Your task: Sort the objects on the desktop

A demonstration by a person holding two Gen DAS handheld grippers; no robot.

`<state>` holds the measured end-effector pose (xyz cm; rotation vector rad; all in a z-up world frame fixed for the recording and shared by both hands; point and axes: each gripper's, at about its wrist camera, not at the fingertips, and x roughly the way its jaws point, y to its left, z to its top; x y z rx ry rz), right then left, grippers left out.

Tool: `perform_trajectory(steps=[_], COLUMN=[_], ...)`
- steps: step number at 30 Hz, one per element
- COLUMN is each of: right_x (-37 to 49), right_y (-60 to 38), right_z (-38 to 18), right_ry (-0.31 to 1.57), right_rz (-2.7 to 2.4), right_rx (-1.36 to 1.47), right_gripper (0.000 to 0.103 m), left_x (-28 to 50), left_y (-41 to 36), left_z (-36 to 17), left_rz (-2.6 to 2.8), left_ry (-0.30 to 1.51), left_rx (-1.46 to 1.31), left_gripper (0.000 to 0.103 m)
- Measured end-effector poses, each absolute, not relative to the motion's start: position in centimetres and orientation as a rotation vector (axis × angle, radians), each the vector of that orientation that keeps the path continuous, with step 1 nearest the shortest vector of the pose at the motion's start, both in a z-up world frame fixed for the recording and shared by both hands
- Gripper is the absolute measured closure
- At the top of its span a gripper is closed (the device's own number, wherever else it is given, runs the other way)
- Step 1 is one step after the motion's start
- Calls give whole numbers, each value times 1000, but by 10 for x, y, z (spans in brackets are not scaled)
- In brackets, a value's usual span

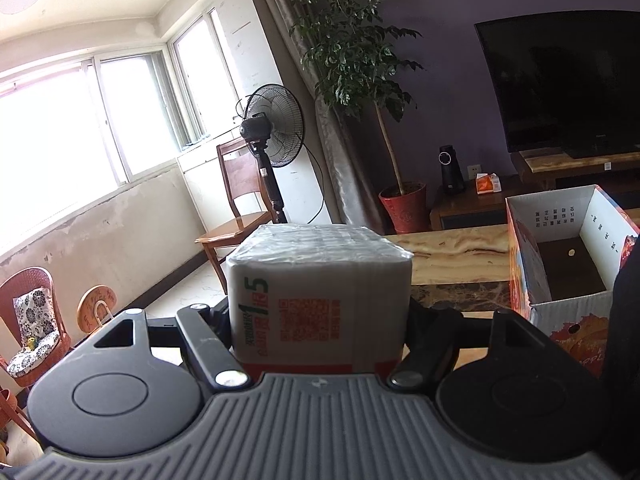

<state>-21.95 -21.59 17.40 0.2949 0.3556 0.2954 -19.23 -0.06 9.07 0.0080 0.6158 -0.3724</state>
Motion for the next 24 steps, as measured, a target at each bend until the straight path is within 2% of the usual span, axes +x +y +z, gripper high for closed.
perform_trajectory(steps=[24], right_x=[-217], right_y=[-218], right_z=[171], right_ry=[358], right_rz=[254], right_rx=[289], right_gripper=[27], left_x=[-195], left_y=[-10], left_z=[89], left_rz=[-381], left_ry=[595], left_rx=[58], left_gripper=[45])
